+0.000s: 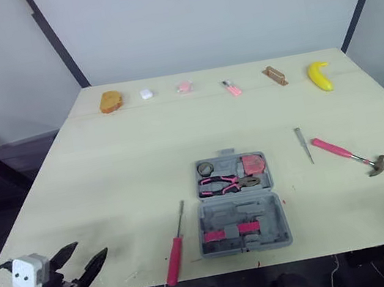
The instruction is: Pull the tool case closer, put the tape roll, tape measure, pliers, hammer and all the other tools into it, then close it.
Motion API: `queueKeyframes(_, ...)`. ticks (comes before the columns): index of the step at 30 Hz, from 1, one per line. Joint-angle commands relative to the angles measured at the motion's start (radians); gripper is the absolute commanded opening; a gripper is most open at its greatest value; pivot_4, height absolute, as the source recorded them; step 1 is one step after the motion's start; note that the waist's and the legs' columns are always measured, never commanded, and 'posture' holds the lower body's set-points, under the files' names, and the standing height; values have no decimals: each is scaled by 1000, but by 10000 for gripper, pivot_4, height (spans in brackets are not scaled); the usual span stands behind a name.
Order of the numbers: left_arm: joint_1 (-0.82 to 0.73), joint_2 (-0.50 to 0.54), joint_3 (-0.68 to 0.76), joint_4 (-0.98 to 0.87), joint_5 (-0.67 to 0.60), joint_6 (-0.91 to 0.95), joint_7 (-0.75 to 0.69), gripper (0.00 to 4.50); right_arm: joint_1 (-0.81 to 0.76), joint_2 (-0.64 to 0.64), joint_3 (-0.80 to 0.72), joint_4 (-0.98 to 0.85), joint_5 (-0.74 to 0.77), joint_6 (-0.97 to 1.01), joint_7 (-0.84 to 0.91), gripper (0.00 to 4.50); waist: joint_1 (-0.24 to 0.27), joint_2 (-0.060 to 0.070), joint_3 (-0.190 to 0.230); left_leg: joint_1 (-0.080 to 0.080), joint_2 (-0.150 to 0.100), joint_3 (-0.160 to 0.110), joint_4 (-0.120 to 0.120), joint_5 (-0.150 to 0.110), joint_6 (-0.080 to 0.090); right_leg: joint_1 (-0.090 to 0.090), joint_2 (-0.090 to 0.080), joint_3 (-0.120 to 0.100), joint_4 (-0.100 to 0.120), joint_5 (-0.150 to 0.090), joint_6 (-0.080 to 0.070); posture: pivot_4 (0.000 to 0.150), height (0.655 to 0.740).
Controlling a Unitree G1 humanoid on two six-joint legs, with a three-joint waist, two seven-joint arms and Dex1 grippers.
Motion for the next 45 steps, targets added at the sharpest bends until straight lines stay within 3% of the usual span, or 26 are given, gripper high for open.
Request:
queueKeyframes(1,6,-1,27,-31,-19,-12,8,45000,2,-23,-39,30,10,-34,18,44231,-1,0,0,0,0,0,0,0,0,0,0,0,0,0,0,1500,7400)
queueKeyframes(9,3,-5,0,-66,-21,1,12,45000,-14,-27,-29,30,13,-37,33,44231,-1,0,0,0,0,0,0,0,0,0,1,0,0,0,0,1500,7400)
queueKeyframes(18,56,-57,-95,-273,-6,77,74,45000,-28,-5,75,-212,11,10,51,44231,-1,0,-1,1,1,0,0,0,0,0,1,1,0,2,3,1500,7400)
queueKeyframes(26,18,-51,-139,-383,-22,116,94,45000,-126,0,198,-323,-77,109,-91,44231,0,0,0,1,-1,0,0,0,0,0,1,1,0,2,3,1500,7400)
queueKeyframes(36,-210,115,-248,-478,-74,168,-71,45000,-451,99,405,-324,-158,361,-339,44231,0,1,0,-1,-1,-1,0,0,0,0,4,0,0,2,3,1500,7400)
queueKeyframes(45,-413,247,-339,-468,-132,295,-209,45000,-635,200,516,-239,-266,489,-524,44231,-2,2,1,-6,-1,-2,0,0,0,-4,3,-1,0,3,3,1500,7400)
